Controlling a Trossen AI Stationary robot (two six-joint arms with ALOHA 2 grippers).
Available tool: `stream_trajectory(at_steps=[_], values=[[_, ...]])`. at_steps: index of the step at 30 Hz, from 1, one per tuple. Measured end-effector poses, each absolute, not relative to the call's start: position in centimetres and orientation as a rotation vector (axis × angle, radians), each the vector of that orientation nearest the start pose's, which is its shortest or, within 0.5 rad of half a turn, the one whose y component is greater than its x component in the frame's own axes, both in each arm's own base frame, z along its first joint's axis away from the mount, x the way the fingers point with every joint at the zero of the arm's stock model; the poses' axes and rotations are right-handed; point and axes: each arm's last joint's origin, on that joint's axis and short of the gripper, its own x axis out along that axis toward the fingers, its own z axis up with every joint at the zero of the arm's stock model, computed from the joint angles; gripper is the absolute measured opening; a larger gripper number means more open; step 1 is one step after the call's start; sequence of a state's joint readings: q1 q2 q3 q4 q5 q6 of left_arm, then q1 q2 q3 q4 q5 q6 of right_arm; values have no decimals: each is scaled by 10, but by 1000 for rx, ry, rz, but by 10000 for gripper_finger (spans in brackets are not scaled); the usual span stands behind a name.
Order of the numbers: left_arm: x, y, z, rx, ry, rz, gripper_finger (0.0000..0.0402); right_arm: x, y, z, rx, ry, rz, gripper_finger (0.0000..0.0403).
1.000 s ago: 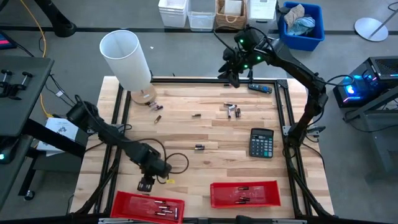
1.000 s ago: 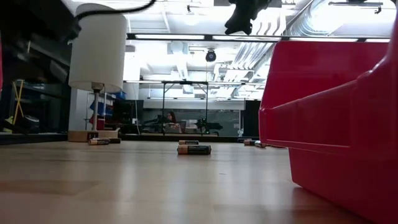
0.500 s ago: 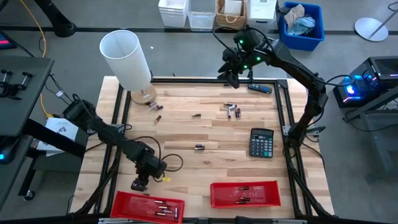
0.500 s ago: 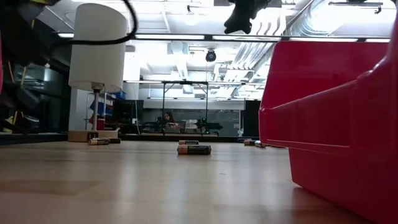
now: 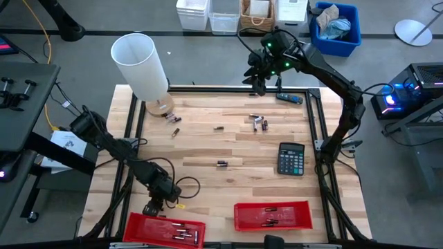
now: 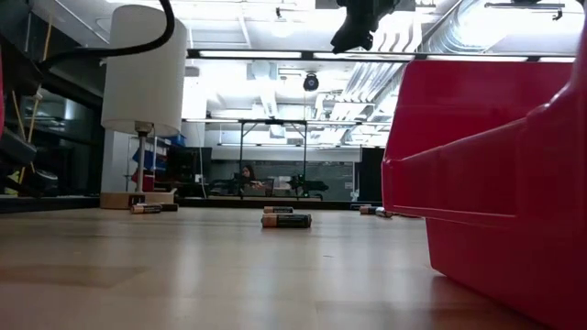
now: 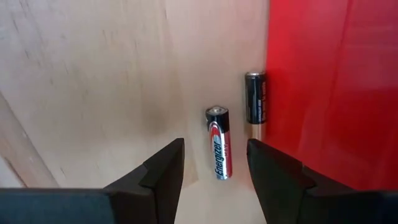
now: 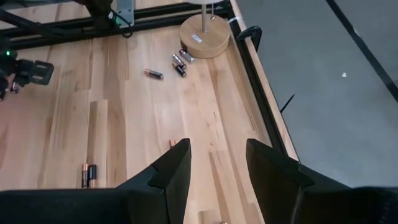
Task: Sort batteries
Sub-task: Put the silver battery into the left red bin
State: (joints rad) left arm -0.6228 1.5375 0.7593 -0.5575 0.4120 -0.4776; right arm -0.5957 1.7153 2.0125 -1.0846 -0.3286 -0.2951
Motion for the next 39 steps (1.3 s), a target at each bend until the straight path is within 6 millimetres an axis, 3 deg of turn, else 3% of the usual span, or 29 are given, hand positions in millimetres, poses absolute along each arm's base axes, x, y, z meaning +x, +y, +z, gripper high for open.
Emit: stream_trajectory(at_steps=[22, 27, 33, 39], values=[[199, -153, 127, -146, 1625, -466, 166, 288, -184, 427, 95, 727, -156, 149], [198, -143, 133, -144, 1625, -462, 166, 288, -184, 427, 96, 726, -157, 149], [193, -129, 146, -147, 1642, -341, 166, 289, -184, 427, 99, 726, -158, 149], [188, -135, 153, -242, 1627, -242, 166, 289, -184, 427, 96, 725, -158, 149]])
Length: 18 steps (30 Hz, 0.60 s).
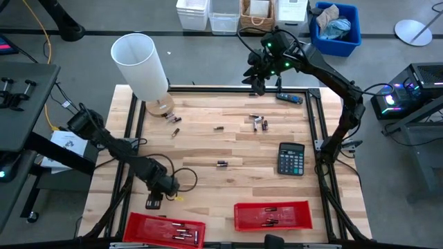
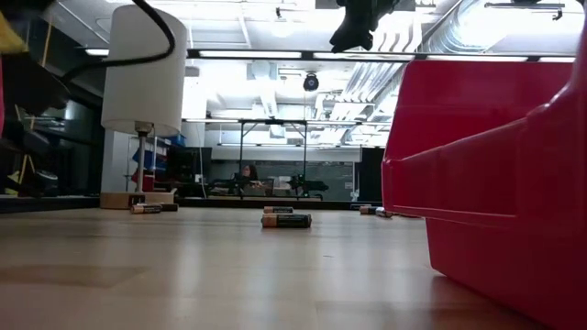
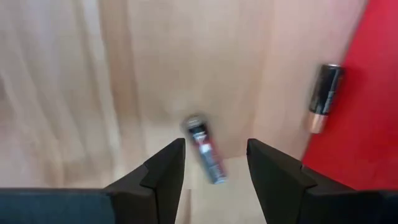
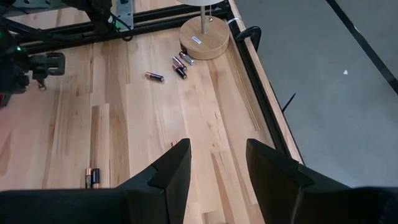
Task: Sort batteries
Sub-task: Put the silver battery into the left red bin
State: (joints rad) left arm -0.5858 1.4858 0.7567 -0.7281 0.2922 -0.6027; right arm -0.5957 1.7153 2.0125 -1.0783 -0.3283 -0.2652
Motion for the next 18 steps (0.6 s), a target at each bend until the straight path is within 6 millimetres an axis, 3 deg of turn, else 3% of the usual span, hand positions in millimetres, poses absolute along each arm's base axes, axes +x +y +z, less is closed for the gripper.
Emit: stream_trajectory(at_steps=[5, 11, 18], values=[[187, -141, 152, -246, 1567, -149, 166, 289, -185, 428, 87, 712, -159, 149], [174, -127, 135, -368, 1629, 101, 166, 290, -185, 429, 85, 698, -164, 149], [170, -128, 137, -304, 1588, 71, 166, 290, -185, 429, 85, 699, -164, 149]])
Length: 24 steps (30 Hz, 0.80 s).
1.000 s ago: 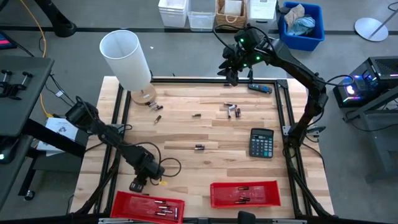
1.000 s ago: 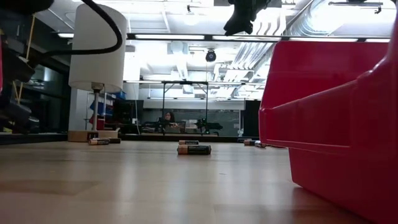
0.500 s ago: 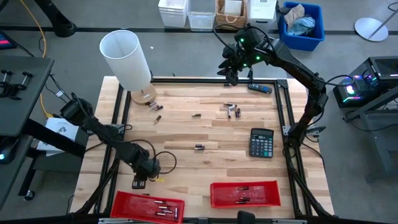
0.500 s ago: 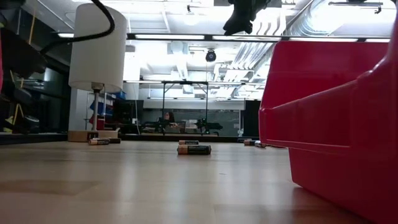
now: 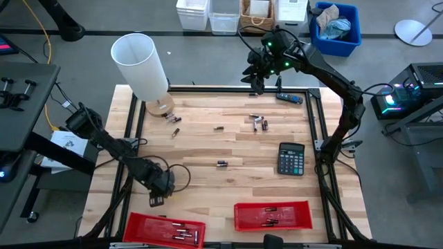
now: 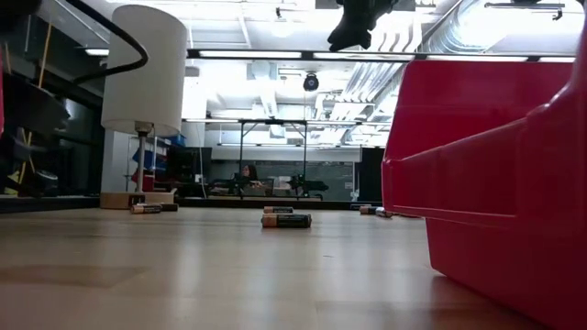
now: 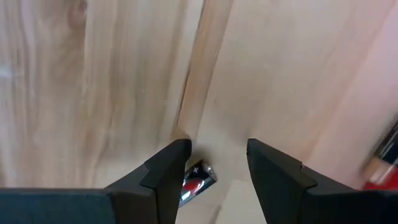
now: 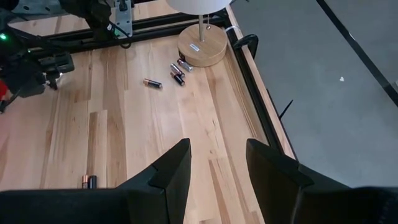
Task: Sort batteries
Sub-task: Put the silver battery into the left red bin
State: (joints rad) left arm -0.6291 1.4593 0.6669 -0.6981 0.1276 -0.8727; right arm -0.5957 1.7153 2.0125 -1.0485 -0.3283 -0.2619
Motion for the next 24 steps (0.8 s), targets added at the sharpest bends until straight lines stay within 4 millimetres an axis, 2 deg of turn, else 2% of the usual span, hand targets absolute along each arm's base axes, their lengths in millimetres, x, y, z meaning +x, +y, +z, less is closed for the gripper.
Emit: stream_trajectory(at_steps=[6, 9, 15, 18, 24], values=[[164, -124, 144, -206, 1604, 1, 166, 290, -185, 429, 95, 697, -167, 149], [162, -121, 156, -199, 1555, -59, 166, 290, -186, 429, 101, 695, -171, 149], [140, -108, 180, -76, 1540, -191, 166, 291, -186, 430, 111, 683, -177, 149], [130, -105, 177, 0, 1534, -288, 166, 291, -186, 430, 126, 678, -184, 149], [127, -102, 158, 61, 1491, -386, 166, 291, -186, 430, 153, 675, -194, 149]])
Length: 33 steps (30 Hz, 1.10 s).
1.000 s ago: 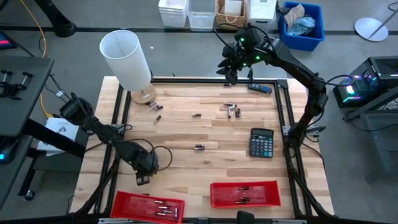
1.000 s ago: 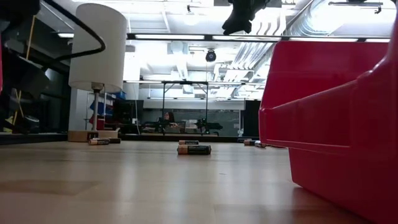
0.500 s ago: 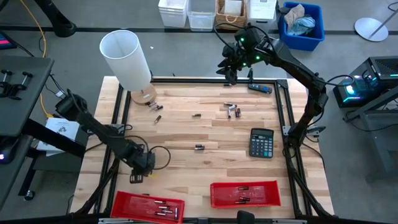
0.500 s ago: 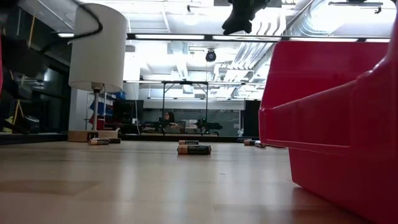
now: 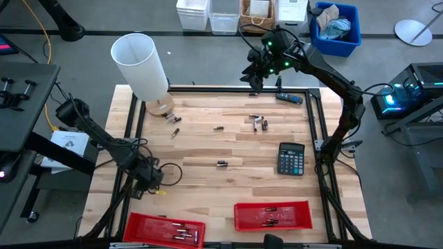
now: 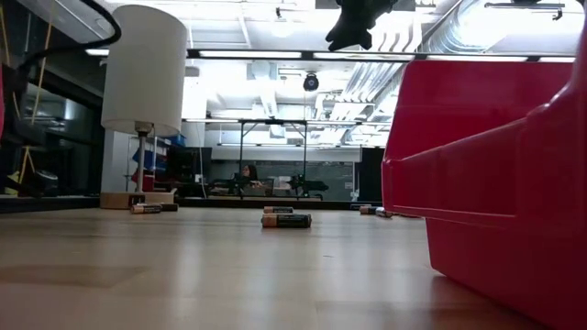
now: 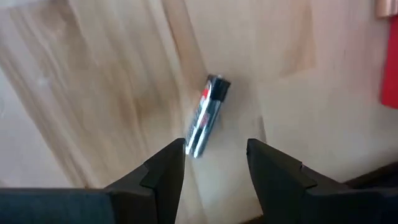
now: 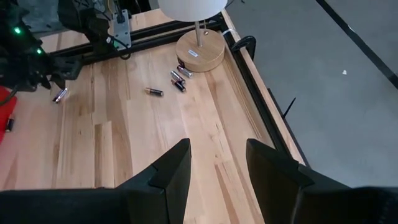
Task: Sort batteries
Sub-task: Put the silver battery into the left red bin
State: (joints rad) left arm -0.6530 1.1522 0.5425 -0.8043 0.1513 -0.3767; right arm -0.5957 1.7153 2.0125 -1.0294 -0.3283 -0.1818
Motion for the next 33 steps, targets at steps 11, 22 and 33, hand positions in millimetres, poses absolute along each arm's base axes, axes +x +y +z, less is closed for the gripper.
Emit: stream_trajectory(at_steps=[11, 22, 33], values=[[132, -106, 136, -11, 1430, -353, 164, 291, -186, 430, 202, 678, -250, 149], [138, -106, 126, -109, 1523, -163, 29, 293, -182, 429, 209, 689, -238, 149], [194, -130, 268, -384, 1066, -156, 29, 294, -182, 430, 139, 690, -211, 149]])
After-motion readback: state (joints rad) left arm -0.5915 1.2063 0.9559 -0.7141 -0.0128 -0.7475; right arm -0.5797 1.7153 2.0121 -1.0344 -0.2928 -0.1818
